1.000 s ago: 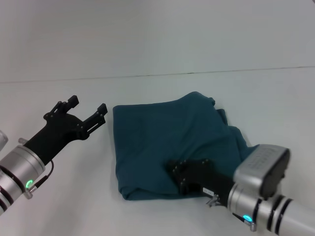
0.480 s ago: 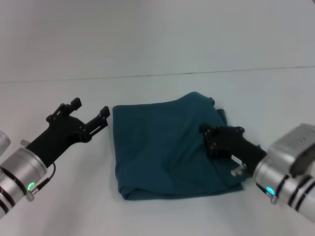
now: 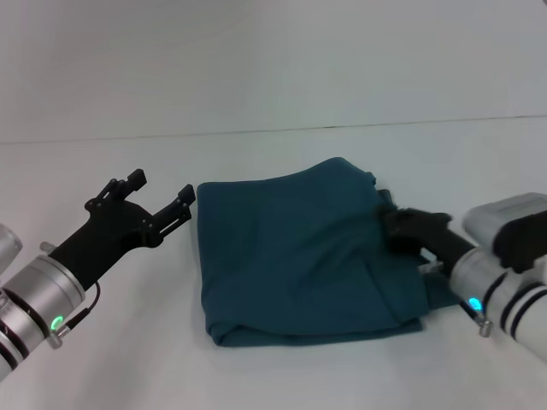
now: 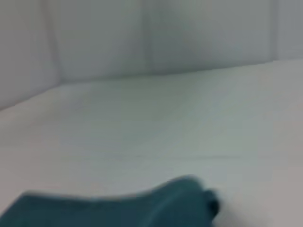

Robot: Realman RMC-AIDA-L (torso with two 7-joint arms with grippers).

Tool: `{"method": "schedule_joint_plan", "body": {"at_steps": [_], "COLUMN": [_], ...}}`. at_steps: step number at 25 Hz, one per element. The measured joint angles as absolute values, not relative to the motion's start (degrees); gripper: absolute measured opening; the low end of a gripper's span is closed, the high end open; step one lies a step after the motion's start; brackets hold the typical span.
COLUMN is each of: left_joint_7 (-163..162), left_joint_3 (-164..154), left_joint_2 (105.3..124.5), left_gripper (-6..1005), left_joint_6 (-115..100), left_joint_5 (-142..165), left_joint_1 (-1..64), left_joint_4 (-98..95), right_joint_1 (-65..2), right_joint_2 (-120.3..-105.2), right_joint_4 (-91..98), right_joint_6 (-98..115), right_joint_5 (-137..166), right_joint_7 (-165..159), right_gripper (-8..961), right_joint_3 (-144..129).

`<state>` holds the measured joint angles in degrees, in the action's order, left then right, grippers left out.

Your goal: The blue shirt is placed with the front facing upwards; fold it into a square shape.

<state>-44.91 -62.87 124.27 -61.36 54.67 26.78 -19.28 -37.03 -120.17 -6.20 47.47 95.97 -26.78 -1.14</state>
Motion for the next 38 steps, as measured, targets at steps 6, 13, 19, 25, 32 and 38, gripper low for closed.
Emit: {"method": "schedule_joint_plan", "body": {"at_steps": [6, 13, 19, 25, 32, 38], "left_joint_7": [-44.9, -44.9, -44.9, -44.9, -44.9, -44.9], "left_joint_3": [-62.8, -62.8, -62.8, -62.8, -62.8, -62.8], "left_joint_2": [124.29, 124.34, 124.29, 124.27, 124.27, 124.27], "left_gripper": [888, 887, 888, 888, 888, 888], "left_joint_6": [-61.2, -60.9, -60.8, -60.8, -60.8, -60.8], "left_joint_5": [54.7, 54.7, 54.7, 54.7, 54.7, 54.7], "left_joint_1": [26.7, 26.9, 27.0, 26.7, 26.7, 26.7], "left_joint_4": [-19.2, -19.2, -19.3, -19.2, -19.2, -19.2], "right_joint_1": [-35.3, -42.9, -45.3, -43.3, -39.0, -39.3], "right_joint_2": [-120.25, -120.43, -120.29, -120.17, -120.11, -120.47], "right_joint_4": [-6.9, -6.8, -6.3, -4.6, -7.4, -12.1], "right_joint_6": [58.8, 48.5, 38.7, 36.5, 51.4, 54.1], "right_joint_5": [98.6, 103.1, 102.5, 97.7, 99.7, 112.2], "right_joint_7": [-25.9, -25.4, -27.0, -27.0, -27.0, -23.0], "right_gripper": [58, 61, 64, 67, 70, 73], "right_joint_3": [-0.5, -0.4, 1.3, 8.0, 7.2, 4.9]}}
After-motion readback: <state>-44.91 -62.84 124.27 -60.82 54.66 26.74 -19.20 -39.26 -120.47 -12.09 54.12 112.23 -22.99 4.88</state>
